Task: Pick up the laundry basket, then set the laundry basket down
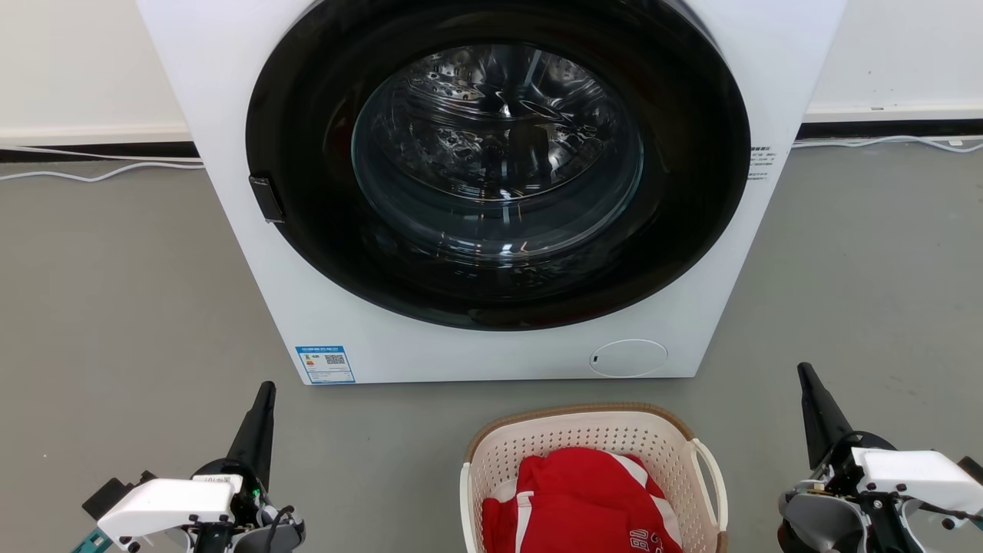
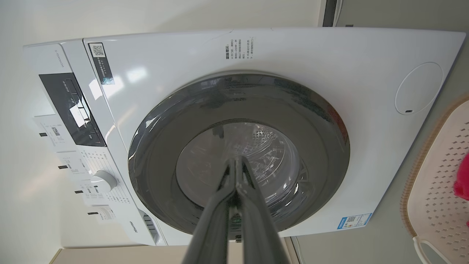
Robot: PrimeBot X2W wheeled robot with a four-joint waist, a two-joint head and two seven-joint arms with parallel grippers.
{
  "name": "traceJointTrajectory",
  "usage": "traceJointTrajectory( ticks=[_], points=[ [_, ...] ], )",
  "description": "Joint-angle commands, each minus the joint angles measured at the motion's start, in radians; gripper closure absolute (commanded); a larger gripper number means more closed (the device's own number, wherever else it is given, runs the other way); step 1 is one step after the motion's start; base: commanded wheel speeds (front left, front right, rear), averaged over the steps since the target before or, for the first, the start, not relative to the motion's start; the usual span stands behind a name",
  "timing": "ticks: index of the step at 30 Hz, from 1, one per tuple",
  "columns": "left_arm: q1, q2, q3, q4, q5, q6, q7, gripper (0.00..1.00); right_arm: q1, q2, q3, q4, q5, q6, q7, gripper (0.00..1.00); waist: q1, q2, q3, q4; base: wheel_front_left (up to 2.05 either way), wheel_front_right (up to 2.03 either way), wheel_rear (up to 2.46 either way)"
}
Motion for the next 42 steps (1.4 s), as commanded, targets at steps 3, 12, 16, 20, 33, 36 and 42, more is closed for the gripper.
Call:
traceJointTrajectory(
  ticks=[3, 12, 16, 20, 33, 36, 42],
  points=[
    [-0.028, 0.014, 0.03, -0.029, -0.006, -0.01, 0.006, 1.0, -0.011, -0.002, 0.018, -0.03, 0.007, 0.007, 0.008, 1.0, 0.0, 0.0, 0.0, 0.0, 0.0, 0.0, 0.0],
    [-0.028, 0.014, 0.03, -0.029, -0.006, -0.01, 0.006, 1.0, -0.011, -0.002, 0.018, -0.03, 0.007, 0.007, 0.008, 1.0, 0.0, 0.0, 0.0, 0.0, 0.0, 0.0, 0.0],
    [-0.028, 0.014, 0.03, -0.029, -0.006, -0.01, 0.006, 1.0, -0.011, -0.002, 0.018, -0.03, 0.007, 0.007, 0.008, 1.0, 0.0, 0.0, 0.0, 0.0, 0.0, 0.0, 0.0],
    [-0.028, 0.014, 0.03, -0.029, -0.006, -0.01, 0.006, 1.0, -0.011, -0.002, 0.018, -0.03, 0.007, 0.007, 0.008, 1.0, 0.0, 0.0, 0.0, 0.0, 0.0, 0.0, 0.0],
    [-0.028, 0.014, 0.03, -0.029, -0.006, -0.01, 0.006, 1.0, -0.011, -0.002, 0.018, -0.03, 0.007, 0.007, 0.008, 1.0, 0.0, 0.0, 0.0, 0.0, 0.0, 0.0, 0.0],
    [-0.028, 0.014, 0.03, -0.029, -0.006, -0.01, 0.006, 1.0, -0.011, -0.002, 0.018, -0.03, 0.007, 0.007, 0.008, 1.0, 0.0, 0.0, 0.0, 0.0, 0.0, 0.0, 0.0],
    [-0.028, 0.014, 0.03, -0.029, -0.006, -0.01, 0.006, 1.0, -0.011, -0.002, 0.018, -0.03, 0.007, 0.007, 0.008, 1.0, 0.0, 0.0, 0.0, 0.0, 0.0, 0.0, 0.0]
  ],
)
